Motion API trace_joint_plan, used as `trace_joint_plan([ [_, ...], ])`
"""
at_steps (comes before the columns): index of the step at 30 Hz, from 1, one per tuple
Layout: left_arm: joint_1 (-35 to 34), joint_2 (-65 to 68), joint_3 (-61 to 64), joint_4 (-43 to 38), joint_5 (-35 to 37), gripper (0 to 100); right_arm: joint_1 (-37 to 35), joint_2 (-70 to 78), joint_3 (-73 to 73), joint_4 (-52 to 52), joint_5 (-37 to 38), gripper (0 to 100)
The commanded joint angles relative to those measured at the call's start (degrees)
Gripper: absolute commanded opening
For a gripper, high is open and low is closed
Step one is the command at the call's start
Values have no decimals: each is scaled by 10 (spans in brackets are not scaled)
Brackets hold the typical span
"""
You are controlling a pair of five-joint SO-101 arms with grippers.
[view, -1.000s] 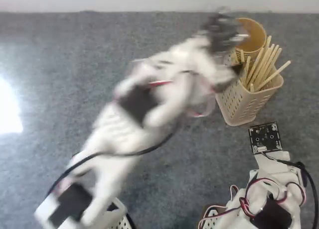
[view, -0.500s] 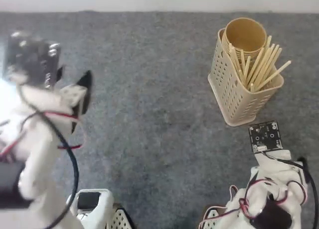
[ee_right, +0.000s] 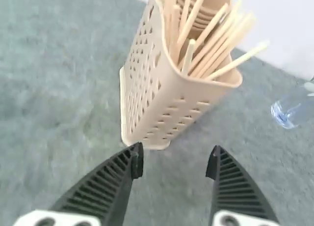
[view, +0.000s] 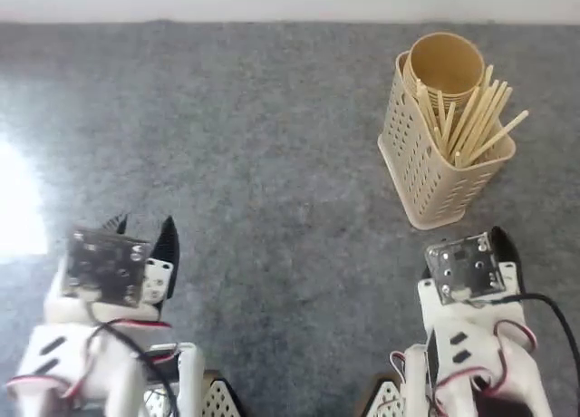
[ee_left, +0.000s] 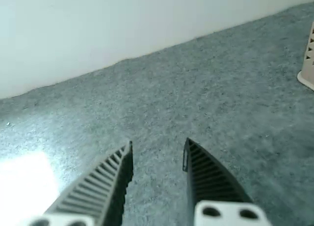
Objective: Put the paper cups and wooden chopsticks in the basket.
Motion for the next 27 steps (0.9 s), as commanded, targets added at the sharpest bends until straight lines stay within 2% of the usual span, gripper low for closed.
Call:
trace_joint_plan([
  [1,2,-152,196,-127,-7,159,10,-19,50,-76,-40,223],
  [4,2,-222,291,-200,-7,159,9,-63,149,-175,-66,223],
  [7,-36,-195,393,-289,-4,158,11,-97,271,-265,-65,223],
  [9,-82,-193,462,-365,33,158,13,-89,329,-299,-67,198],
  [11,-127,-202,505,-410,94,158,13,-89,360,-313,-68,125],
  [14,-155,-210,523,-404,173,159,7,-90,372,-316,-68,9],
  [16,-148,-210,530,-380,189,159,7,-90,371,-313,-69,21],
  [21,-61,-209,590,-353,183,159,4,-90,399,-284,-69,16],
  [23,-42,-209,600,-348,153,155,4,-90,417,-262,-69,7],
  [27,-5,-209,608,-289,106,51,5,-90,422,-230,-63,7],
])
